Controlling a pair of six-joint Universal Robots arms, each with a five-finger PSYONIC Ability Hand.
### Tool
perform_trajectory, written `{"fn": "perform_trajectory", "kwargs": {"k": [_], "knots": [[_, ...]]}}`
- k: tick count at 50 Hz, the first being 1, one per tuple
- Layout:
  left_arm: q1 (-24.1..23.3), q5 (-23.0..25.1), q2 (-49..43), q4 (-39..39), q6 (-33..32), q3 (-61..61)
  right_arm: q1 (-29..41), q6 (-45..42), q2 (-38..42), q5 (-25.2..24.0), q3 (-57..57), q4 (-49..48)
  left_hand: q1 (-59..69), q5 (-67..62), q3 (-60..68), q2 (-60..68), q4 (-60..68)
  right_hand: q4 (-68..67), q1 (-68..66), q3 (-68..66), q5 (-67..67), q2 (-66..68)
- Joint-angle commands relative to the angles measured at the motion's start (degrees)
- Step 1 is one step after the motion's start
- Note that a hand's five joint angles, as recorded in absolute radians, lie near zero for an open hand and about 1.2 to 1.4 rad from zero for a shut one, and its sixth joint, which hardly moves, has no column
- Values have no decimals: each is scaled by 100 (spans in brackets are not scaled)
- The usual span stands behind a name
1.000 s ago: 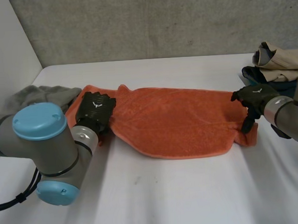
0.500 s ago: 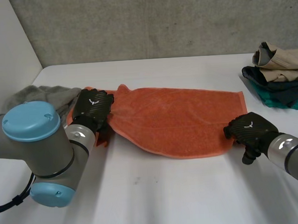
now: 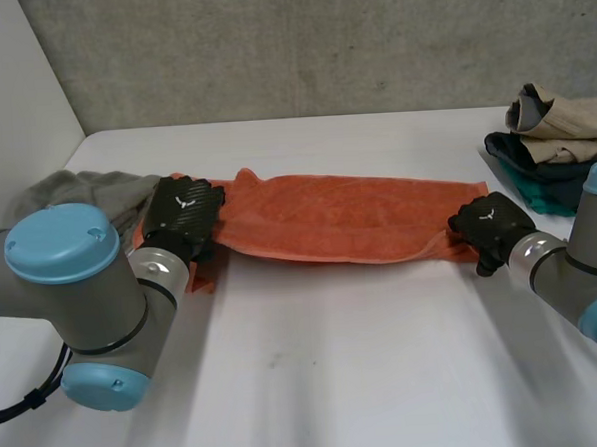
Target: Fold the laundry.
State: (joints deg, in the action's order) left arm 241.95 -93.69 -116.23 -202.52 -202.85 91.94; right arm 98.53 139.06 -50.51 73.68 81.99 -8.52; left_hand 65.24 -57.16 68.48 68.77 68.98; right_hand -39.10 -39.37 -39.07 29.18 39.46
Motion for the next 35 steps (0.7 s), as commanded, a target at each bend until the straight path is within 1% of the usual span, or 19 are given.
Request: {"fn": "perform_trajectory", "kwargs": {"k": [1,5,11,15,17,19,27,35], "knots": [[2,-1,-13,2,0,-9,8,24,261,76,-412,0,1476,-1284,1152,1123,1102,-1638,-1611,-1641,1631,1602],[10,-1,-14,2,0,-9,9,42,261,120,-482,0,1476,-1284,1152,1123,1102,-2210,-2183,-2213,2202,2174],[10,-1,-22,2,-9,-9,9,68,287,129,-579,-9,1476,-1284,1152,1123,1102,-2228,-2202,-2232,2221,2193],[10,-1,-66,2,-9,-9,17,77,366,147,-658,0,1476,-1284,1152,1123,1102,-1793,-1766,-1796,1785,1757],[10,-1,-101,2,-9,-9,35,156,393,147,-685,44,1476,-1284,1152,1123,1102,-1171,-1145,-1174,1164,1135],[10,-1,-128,2,-9,-9,70,409,376,156,-694,61,1476,-1284,1152,1123,1102,-349,-323,-353,342,314],[10,-1,-207,2,-9,-18,132,1552,358,129,-974,289,1476,-1284,1152,1123,1102,-327,-301,-331,320,292],[10,-1,-207,2,-17,-9,149,1703,718,156,-1467,413,1476,-1284,1152,1123,1102,-747,-721,-750,740,712]]}}
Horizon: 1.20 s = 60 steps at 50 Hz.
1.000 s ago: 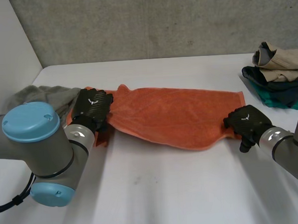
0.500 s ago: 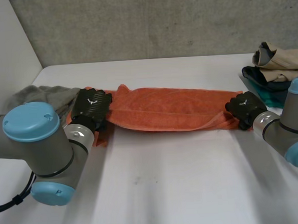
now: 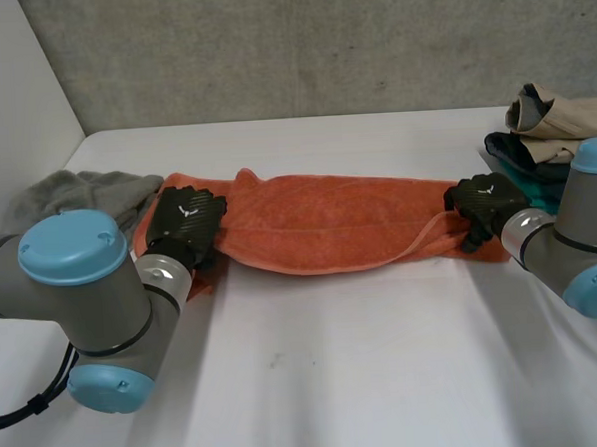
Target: Fold the laundry.
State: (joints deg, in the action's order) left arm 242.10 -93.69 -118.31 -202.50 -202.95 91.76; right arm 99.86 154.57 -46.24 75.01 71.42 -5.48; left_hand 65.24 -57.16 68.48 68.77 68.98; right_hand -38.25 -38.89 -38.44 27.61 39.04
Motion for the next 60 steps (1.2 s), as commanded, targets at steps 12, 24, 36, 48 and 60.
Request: {"fn": "perform_trajectory", "kwargs": {"k": [12,24,36,48,60], "knots": [[12,0,-104,0,-26,17,-2,241,494,119,-858,117,1476,-1284,1152,1123,1102,-4175,-4111,-4156,4239,4096],[162,-18,-676,-9,-96,-88,-107,214,-1185,128,187,855,-3113,3305,-3437,-3466,-3487,-4175,-4111,-4156,4239,4096],[487,-62,-746,0,-96,-44,-616,65,-1423,-30,969,891,-3266,3458,-3590,-3618,-3639,-4175,-4111,-4156,4239,4096],[549,-475,-342,0,-114,289,-775,47,-1510,-259,1163,899,-898,1090,-1222,-1251,-1272,-4175,-4111,-4156,4239,4096],[839,-431,1536,176,-790,1115,-784,-277,-2617,-223,1058,1776,1476,-1284,1152,1123,1102,-4175,-4111,-4156,4239,4096]]}}
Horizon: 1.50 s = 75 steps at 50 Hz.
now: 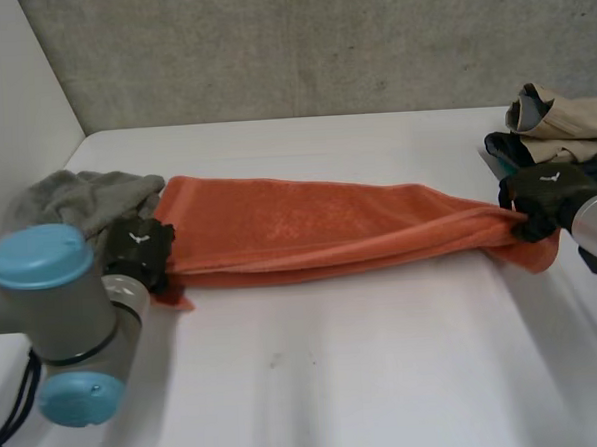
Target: Fold the laundry.
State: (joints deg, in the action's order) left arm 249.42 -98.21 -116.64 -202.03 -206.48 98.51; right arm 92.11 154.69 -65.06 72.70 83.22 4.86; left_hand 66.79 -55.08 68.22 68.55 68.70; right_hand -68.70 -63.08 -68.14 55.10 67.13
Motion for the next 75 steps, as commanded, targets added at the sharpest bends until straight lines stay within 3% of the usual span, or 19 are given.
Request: {"fn": "perform_trajectory", "kwargs": {"k": [1,7,11,15,18,25,33,37,42,47,55,62,67,74,75], "knots": [[115,30,1894,190,-516,511,-17,-386,-841,7,-148,919,1321,-1492,1178,1145,1130,-1130,-1692,-1186,1490,1287],[133,135,3436,760,-718,468,-263,-1570,-1587,33,-473,2236,1321,-1492,1178,1145,1130,-1130,-1692,-1186,1490,1287],[150,626,3710,1472,-824,450,-351,-2317,-1869,95,-482,2729,1321,-1492,1178,1145,1130,-1130,-1692,-1186,1490,1287],[150,1014,3184,1912,-842,502,-334,-2767,-1826,156,-351,2941,1321,-1492,1178,1145,1130,-1130,-1692,-1186,1490,1287],[150,962,2472,1939,-894,441,-316,-2812,-1738,235,-280,2942,1321,-1492,1178,1145,1130,-1130,-1692,-1186,1490,1287],[326,698,899,1580,-1438,-322,-141,-2795,-544,736,-701,2802,1321,-1492,1178,1145,1130,-1130,-1692,-1186,1490,1287],[274,540,-192,719,-1940,-2834,457,-2224,362,1378,-2151,1134,1321,-1492,1178,1145,1130,-1130,-1692,-1186,1490,1287],[230,496,-351,16,-1888,-4329,650,-1689,293,1475,-2609,-1040,1321,-1492,1178,1145,1130,-1130,-1692,-1186,1490,1287],[151,268,-359,-583,-1537,-5104,694,-1389,-15,1519,-2408,-2787,1321,-1492,1178,1145,1130,-1130,-1692,-1186,1490,1287],[133,74,-351,-505,-1220,-4798,835,-1318,-59,1492,-2328,-2640,1321,-1492,1178,1145,1130,-1130,-1692,-1186,1490,1287],[212,83,-236,-478,-1158,-3094,905,-1213,-7,1422,-1828,-2349,1321,-1492,1178,1145,1130,-1130,-1692,-1186,1490,1287],[203,144,-368,-521,-1132,-1784,835,-1134,467,852,-1072,-1822,1321,-1492,1178,1145,1130,-1130,-1692,-1186,1490,1287],[115,153,-702,-724,-1105,-1212,721,-608,985,684,-685,-1384,1321,-1492,1178,1145,1130,-1130,-1692,-1186,1490,1287],[-34,153,-694,-935,-1105,-597,466,26,1092,535,-553,-601,1321,-1492,1178,1145,1130,-1130,-1692,-1186,1490,1287],[-34,153,-676,-935,-1105,-553,422,131,1083,430,-526,-461,1321,-1492,1178,1145,1130,-469,-1032,-526,830,627]]}}
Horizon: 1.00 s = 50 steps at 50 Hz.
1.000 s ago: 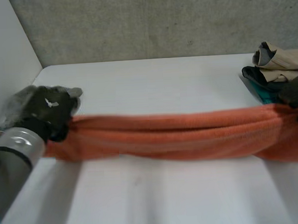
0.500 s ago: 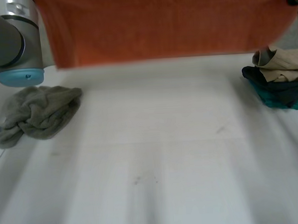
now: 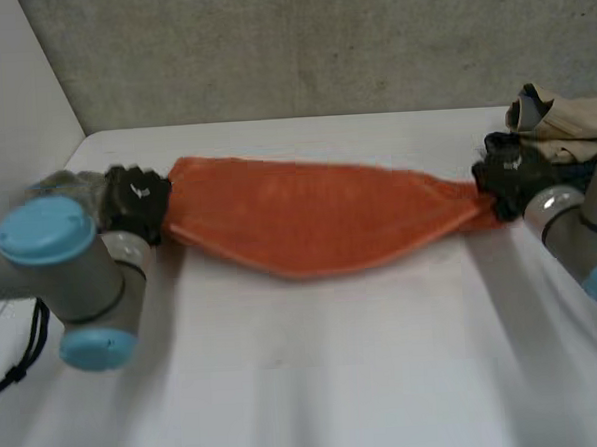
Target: Fold the laundry.
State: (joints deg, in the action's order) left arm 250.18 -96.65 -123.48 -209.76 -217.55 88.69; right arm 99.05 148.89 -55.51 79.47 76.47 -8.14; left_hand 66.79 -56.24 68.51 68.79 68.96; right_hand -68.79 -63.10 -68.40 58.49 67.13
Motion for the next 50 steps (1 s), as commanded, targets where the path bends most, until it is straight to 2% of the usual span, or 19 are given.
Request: {"fn": "perform_trajectory", "kwargs": {"k": [1,3,7,12,14,18,24,27,29,35,40,42,46,49,50], "knots": [[-110,-3,60,-171,-7,526,-289,746,128,-308,158,893,1321,-1376,1149,1121,1104,45,-524,7,-15,121],[-110,-3,148,-171,2,579,-342,799,119,-510,210,981,1321,-1376,1149,1121,1104,853,285,815,-824,-688],[-128,24,298,-171,20,703,-377,747,101,-774,324,972,1321,-1376,1149,1121,1104,1560,991,1521,-1530,-1394],[-128,24,412,-180,37,782,-369,746,110,-836,377,946,1321,-1376,1149,1121,1104,1850,1281,1811,-1820,-1684],[-136,24,448,-180,55,835,-369,746,110,-854,404,928,1321,-1376,1149,1121,1104,1649,1081,1611,-1620,-1484],[-136,15,527,-180,55,896,-369,703,110,-863,491,701,1321,-1376,1149,1121,1104,-1114,-1682,-1152,1143,1279],[-119,-11,999,-92,55,1115,-386,483,-74,-872,711,463,1321,-1376,1149,1121,1104,-1121,-1690,-1160,1151,1287],[-93,-3,1378,-30,37,1300,-439,316,-635,-828,852,567,1321,-1376,1149,1121,1104,-1121,-1690,-1160,1151,1287],[-75,6,1887,119,-24,1528,-535,150,-1022,-819,948,769,1321,-1376,1149,1121,1104,-1121,-1690,-1160,1151,1287],[-66,32,3171,900,-33,1889,-1106,-702,-2314,-766,1063,2534,1321,-1376,1149,1121,1104,-1121,-1690,-1160,1151,1287],[-101,251,4041,2067,-16,1942,-1318,-1643,-3026,-766,1124,3871,1321,-1376,1149,1121,1104,-1121,-1690,-1160,1151,1287],[-101,418,4121,2385,-15,1942,-1423,-2090,-3185,-783,1229,4353,1321,-1376,1149,1121,1104,-1121,-1690,-1160,1151,1287],[-84,840,3964,2966,2,2003,-1406,-2548,-3177,-766,1440,4479,1321,-1376,1149,1121,1104,-1121,-1690,-1160,1151,1287],[-49,964,3227,3090,-59,1986,-1406,-2602,-3046,-749,1598,4409,1321,-1376,1149,1121,1104,-1121,-1690,-1160,1151,1287],[-40,955,3016,3081,-60,1942,-1397,-2602,-2767,-705,1625,4322,1321,-1376,1149,1121,1104,-1121,-1690,-1160,1151,1287]]}}
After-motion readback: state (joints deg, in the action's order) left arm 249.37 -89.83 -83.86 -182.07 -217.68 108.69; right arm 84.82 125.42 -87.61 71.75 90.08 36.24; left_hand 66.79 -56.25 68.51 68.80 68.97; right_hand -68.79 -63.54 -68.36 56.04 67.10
